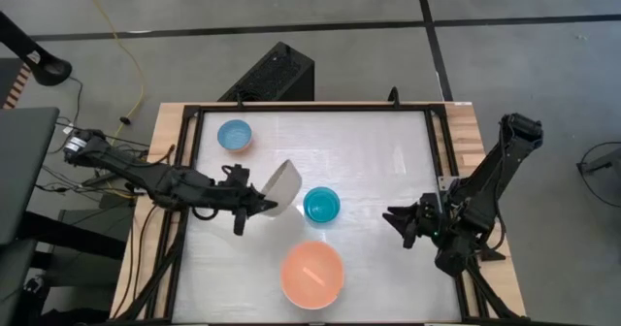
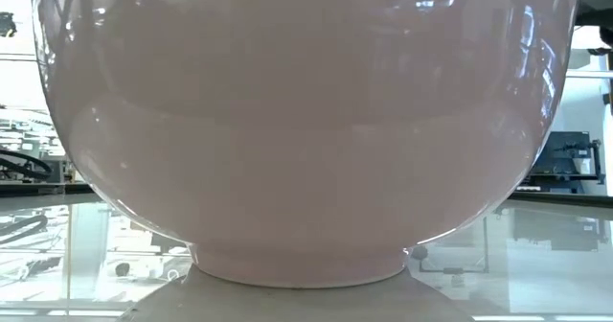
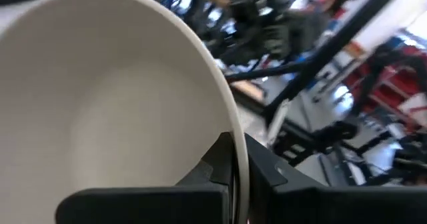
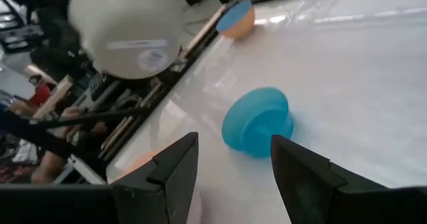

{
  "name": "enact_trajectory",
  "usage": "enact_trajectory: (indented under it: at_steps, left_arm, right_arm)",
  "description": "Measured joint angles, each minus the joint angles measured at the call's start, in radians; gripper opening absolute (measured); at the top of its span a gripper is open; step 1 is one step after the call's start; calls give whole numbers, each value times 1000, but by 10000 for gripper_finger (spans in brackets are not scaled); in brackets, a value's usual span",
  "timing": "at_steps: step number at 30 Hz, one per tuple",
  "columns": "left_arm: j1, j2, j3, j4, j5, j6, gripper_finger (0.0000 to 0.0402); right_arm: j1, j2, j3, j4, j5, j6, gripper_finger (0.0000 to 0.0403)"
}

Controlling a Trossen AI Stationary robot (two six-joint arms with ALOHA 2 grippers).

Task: Nest bowls inside each other
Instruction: Stack the gray bowl on top of the light orange bowl

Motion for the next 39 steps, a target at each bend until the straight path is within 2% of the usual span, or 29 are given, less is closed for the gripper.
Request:
enact_trajectory:
  at_steps: [6, 9, 13, 18, 23, 32, 39]
  left_arm:
    - [-57, 51, 135, 57, 6, 118, 0]
    - [-94, 98, 221, 29, 12, 182, 0]
    - [-145, 181, 356, -137, 13, 262, 0]
    - [-197, 325, 540, -385, 14, 294, 0]
    - [-216, 475, 695, -552, 4, 288, 0]
    - [-218, 712, 899, -728, 7, 286, 0]
    - [-238, 874, 1076, -945, 22, 328, 0]
  right_arm:
    - [3, -35, -76, 7, 59, 71, 221]
    - [20, -66, -144, 39, 76, 117, 221]
    - [44, -130, -244, 184, 89, 114, 221]
    - [64, -222, -350, 394, 98, -20, 221]
    - [68, -318, -400, 475, 28, -184, 221]
    - [31, -509, -404, 477, -190, -485, 221]
    - [-24, -631, -404, 463, -269, -649, 221]
